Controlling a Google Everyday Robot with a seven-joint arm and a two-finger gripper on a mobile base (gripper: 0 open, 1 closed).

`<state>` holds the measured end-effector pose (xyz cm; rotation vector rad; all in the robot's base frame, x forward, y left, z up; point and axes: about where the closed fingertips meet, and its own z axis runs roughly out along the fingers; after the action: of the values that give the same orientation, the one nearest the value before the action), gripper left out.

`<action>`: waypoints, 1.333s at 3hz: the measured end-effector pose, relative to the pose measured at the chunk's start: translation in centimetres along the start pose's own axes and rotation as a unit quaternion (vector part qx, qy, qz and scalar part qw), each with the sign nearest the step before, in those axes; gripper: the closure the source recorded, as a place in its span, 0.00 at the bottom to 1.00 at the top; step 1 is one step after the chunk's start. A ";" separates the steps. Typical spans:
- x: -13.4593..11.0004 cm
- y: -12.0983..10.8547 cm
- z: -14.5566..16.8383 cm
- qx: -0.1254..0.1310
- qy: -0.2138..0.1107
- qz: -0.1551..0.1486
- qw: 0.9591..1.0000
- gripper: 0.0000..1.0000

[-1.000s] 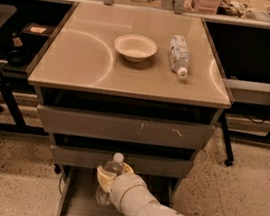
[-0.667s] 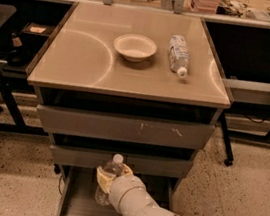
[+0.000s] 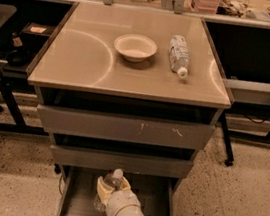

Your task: Place water bottle into bottom drawer

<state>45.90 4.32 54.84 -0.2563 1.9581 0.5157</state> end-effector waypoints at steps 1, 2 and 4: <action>1.6 -3.0 0.9 0.055 -0.033 0.028 0.998 1.00; 1.6 -3.0 0.9 0.054 -0.033 0.028 0.998 1.00; 9.7 -4.6 2.5 0.111 -0.010 0.067 0.991 1.00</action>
Offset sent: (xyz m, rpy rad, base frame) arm 0.0108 -0.0165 -0.0197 0.0192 -0.0241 -0.1036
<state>45.63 1.94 44.12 0.0214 2.0025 0.3797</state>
